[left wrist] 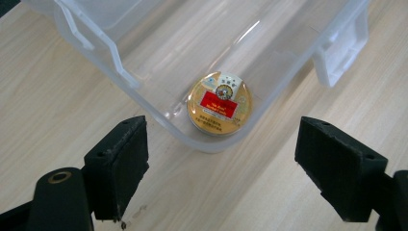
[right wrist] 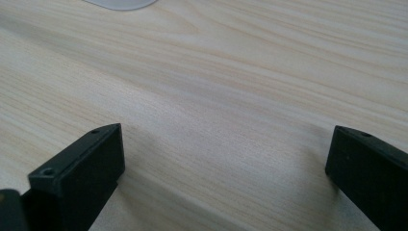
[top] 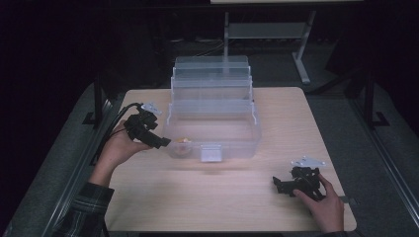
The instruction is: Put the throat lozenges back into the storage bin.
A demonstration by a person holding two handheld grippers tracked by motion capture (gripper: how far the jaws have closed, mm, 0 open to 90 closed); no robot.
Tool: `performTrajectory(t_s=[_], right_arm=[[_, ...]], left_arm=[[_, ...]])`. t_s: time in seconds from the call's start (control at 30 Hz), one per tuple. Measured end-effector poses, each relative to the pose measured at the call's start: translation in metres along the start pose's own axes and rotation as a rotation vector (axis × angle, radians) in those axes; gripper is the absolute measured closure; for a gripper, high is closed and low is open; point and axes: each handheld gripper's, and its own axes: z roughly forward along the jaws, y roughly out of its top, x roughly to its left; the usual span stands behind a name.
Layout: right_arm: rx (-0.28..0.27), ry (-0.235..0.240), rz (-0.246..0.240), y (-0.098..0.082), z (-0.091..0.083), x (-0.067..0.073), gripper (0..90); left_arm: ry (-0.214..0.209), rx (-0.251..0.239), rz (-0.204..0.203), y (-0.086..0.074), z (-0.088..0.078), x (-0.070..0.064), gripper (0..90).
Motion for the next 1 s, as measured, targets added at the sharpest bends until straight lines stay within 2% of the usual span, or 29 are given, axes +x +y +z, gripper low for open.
performTrajectory(t_s=[0.23,0.57,1.0], right_arm=[[0.000,-0.001,-0.001,0.000,0.000,0.000,0.0],[0.000,0.001,0.002,0.000,0.000,0.000,0.0],[0.000,0.000,-0.001,0.000,0.000,0.000,0.0]], left_arm=[[0.014,-0.023,-0.029,-0.021,-0.002,-0.005,18.3],[0.035,-0.053,-0.040,-0.045,-0.001,-0.015,18.4],[0.050,-0.092,-0.073,-0.083,0.012,-0.027,17.5]])
